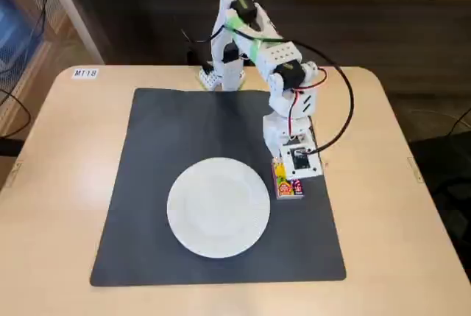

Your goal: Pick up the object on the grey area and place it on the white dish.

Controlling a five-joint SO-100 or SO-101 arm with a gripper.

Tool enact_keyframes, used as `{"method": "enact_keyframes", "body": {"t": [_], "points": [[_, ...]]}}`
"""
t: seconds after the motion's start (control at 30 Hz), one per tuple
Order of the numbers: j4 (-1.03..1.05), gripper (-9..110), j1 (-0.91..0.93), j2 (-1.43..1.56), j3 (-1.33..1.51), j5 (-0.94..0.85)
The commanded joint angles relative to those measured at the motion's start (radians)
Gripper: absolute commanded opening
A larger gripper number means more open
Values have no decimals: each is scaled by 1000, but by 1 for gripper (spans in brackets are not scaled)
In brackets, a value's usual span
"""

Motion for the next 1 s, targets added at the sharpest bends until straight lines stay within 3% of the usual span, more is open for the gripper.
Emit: {"method": "enact_keyframes", "body": {"t": [0.0,0.97], "points": [[8,35,8,-9,-77,-17],[104,40,11,-232,-268,-64]]}}
